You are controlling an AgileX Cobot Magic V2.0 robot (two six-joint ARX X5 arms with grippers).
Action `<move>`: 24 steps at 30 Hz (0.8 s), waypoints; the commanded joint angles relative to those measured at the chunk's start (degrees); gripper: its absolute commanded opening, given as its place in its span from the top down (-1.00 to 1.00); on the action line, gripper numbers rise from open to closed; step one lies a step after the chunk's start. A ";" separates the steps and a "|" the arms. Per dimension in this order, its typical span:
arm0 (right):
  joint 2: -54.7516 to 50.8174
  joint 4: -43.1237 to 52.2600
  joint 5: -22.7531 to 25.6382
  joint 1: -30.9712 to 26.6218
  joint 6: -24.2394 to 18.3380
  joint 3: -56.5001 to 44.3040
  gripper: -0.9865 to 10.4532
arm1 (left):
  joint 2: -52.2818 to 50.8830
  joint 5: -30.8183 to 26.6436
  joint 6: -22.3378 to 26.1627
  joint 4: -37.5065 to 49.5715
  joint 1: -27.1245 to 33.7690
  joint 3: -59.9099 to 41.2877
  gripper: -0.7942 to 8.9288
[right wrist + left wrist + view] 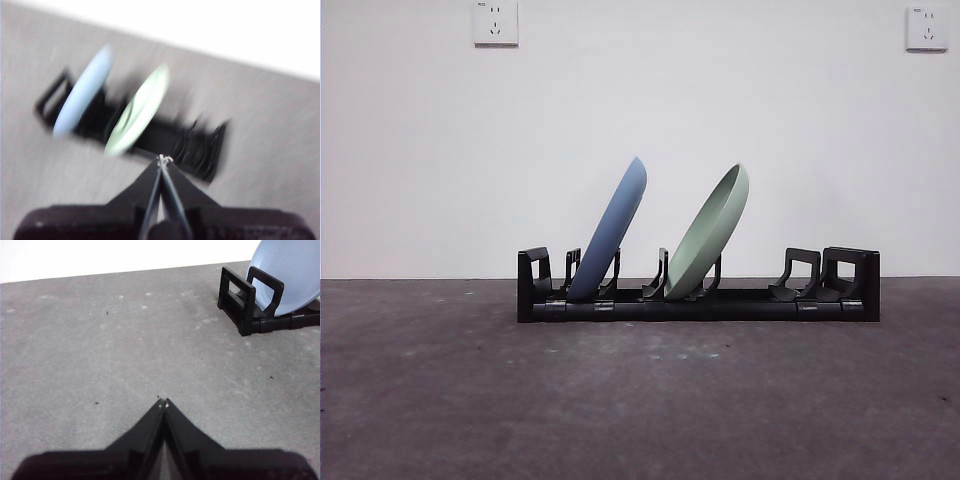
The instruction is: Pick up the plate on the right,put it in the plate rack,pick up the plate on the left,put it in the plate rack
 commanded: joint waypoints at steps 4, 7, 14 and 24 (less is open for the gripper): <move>-12.70 0.90 -1.20 -8.50 -0.33 -0.74 0.82 | 0.52 0.04 -0.39 0.42 0.20 -0.59 0.84; -20.55 4.92 -1.01 -14.80 -0.72 -6.40 0.82 | 0.83 0.04 -0.37 0.42 0.22 -0.59 0.84; -36.24 21.16 -1.03 -18.47 -2.14 -28.87 0.82 | 1.42 0.04 -0.39 0.39 0.20 -0.59 0.84; -52.46 34.36 -2.05 -18.47 -1.51 -61.92 0.82 | 2.03 0.04 -0.37 0.39 0.20 -0.59 0.84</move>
